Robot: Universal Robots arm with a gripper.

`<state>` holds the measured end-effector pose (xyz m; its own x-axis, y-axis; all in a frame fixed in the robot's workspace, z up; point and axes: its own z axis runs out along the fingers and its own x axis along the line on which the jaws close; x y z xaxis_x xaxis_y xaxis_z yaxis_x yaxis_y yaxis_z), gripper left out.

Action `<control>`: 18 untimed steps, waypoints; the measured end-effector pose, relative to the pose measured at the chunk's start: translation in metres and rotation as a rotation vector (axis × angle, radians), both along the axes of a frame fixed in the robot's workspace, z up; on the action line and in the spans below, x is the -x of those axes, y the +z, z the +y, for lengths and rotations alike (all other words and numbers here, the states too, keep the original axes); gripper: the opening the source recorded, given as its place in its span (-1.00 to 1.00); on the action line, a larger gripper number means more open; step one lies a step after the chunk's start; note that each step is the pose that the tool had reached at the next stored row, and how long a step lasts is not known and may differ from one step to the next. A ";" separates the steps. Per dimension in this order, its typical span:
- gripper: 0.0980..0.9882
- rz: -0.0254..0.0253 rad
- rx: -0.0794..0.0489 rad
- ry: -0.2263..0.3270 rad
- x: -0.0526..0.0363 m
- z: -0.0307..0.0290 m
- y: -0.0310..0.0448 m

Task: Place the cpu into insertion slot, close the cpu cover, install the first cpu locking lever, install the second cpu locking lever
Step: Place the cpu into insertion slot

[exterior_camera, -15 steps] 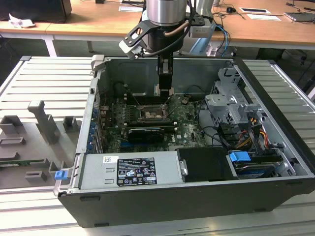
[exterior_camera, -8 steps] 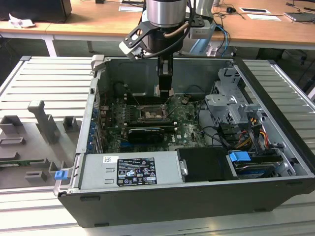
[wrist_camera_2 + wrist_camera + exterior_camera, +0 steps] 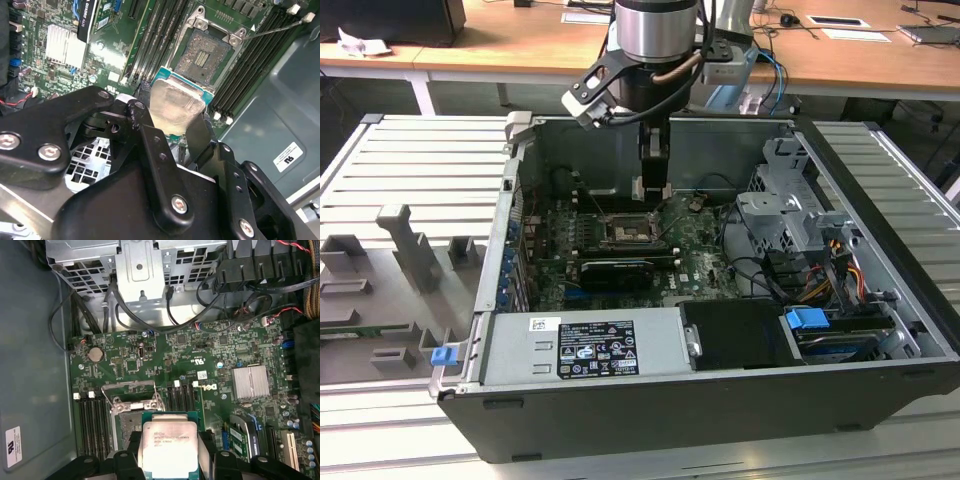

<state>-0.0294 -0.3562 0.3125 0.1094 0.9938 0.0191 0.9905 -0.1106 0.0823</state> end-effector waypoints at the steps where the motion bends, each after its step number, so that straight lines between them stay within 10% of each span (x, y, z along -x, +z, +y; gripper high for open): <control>1: -0.03 0.0001 -0.001 0.007 0.0002 -0.0001 -0.0007; 18: -0.03 0.0019 -0.007 0.017 0.0007 0.0000 -0.0140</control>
